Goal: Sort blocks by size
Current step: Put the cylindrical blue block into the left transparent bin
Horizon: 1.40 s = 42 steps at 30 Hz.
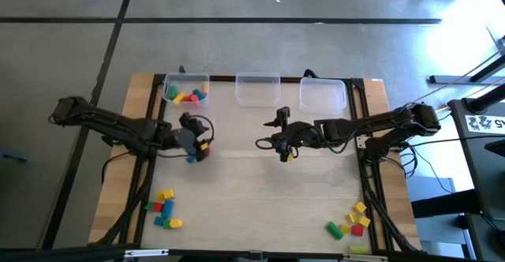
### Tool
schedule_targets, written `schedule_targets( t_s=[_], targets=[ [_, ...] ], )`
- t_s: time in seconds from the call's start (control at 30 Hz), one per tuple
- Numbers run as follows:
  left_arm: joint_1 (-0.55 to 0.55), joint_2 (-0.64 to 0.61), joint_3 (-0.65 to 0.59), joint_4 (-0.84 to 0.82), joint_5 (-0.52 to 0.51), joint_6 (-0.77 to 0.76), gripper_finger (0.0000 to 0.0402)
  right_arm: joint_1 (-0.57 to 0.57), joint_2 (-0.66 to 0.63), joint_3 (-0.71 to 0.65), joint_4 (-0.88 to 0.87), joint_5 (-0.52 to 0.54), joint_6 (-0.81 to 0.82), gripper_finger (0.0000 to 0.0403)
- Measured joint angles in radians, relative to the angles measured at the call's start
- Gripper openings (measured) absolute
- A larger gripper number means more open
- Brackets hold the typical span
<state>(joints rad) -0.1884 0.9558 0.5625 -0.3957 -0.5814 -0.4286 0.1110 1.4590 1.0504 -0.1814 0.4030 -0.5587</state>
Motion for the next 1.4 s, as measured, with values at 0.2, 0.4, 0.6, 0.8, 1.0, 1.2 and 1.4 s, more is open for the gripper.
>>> schedule_targets(
  t_s=[0.2, 0.4, 0.6, 0.8, 1.0, 1.2, 1.4],
  targets=[
    [-0.056, 0.0, 0.0, -0.016, 0.021, -0.012, 0.0208, 0.0, 0.0, 0.0, 0.0, 0.0, 0.0, 0.025],
    [-0.054, 0.0, 0.0, 0.005, 0.02, -0.005, 0.0208, 0.0, 0.001, 0.0, -0.001, 0.0, 0.0, 0.025],
    [-0.043, 0.001, 0.003, 0.181, 0.016, 0.06, 0.0208, -0.002, 0.047, -0.001, 0.036, 0.015, -0.007, 0.025],
    [-0.092, 0.01, 0.117, 0.092, 0.017, 0.066, 0.0208, 0.0, 0.108, -0.001, 0.052, 0.006, -0.01, 0.025],
    [-0.171, 0.016, 0.243, -0.184, 0.018, -0.107, 0.0208, 0.0, 0.126, -0.001, 0.052, 0.032, -0.024, 0.025],
    [-0.265, 0.02, 0.263, -0.367, 0.063, -0.396, 0.0208, 0.0, 0.126, -0.001, 0.06, 0.032, -0.024, 0.025],
    [-0.366, 0.024, 0.264, -0.441, 0.172, -0.692, 0.0208, 0.0, 0.126, -0.001, 0.06, 0.032, -0.024, 0.025]
  ],
)
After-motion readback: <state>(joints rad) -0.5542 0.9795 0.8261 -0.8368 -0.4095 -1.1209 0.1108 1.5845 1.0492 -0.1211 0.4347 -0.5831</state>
